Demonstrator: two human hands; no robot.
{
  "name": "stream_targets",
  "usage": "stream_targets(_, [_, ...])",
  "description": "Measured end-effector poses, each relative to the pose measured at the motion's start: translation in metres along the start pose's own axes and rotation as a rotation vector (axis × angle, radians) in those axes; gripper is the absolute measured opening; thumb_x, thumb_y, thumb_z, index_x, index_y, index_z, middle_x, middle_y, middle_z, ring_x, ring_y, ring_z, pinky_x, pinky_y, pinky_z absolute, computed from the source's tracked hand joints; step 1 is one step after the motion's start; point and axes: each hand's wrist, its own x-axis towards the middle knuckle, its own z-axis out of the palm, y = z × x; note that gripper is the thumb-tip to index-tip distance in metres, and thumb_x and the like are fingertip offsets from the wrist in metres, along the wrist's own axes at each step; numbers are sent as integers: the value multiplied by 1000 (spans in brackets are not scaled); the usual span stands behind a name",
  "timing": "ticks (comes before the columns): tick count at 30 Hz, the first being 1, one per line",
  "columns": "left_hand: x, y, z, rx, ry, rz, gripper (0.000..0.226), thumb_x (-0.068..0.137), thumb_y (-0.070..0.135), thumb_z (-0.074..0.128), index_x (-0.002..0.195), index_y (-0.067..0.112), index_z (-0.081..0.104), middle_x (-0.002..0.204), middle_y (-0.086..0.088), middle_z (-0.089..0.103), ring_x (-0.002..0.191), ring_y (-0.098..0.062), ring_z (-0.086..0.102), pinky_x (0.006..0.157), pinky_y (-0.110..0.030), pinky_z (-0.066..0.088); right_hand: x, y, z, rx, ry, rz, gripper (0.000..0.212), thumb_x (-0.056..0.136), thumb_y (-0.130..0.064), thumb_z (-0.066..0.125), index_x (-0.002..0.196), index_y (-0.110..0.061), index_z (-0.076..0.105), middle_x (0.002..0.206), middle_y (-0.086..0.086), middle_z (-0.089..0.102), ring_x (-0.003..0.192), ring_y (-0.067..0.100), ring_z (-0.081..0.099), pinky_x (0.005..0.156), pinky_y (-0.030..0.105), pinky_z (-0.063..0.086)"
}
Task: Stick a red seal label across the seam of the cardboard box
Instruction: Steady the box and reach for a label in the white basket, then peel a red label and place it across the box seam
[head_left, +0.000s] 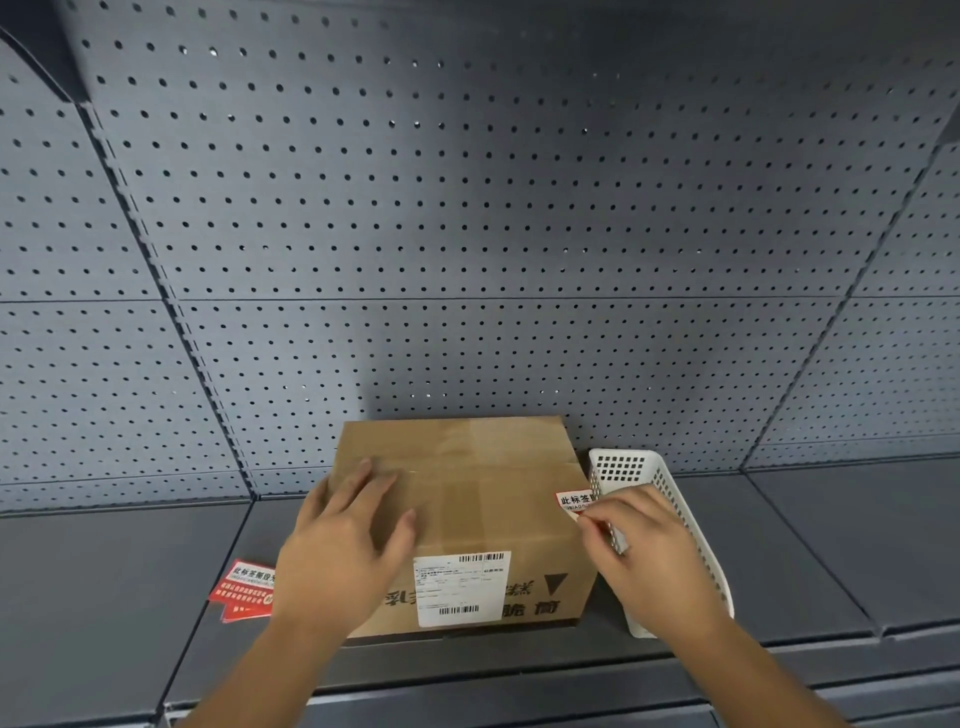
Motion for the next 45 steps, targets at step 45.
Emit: stream_targets(45, [-1, 11, -12, -5, 17, -9, 60, 88, 67, 48, 133, 32, 66, 147, 4, 61, 143, -32, 45, 106, -63, 47, 15, 27, -43, 479, 224, 607, 18, 87, -14, 66, 74, -28, 70, 66, -3, 62, 58, 23, 54, 58, 37, 48])
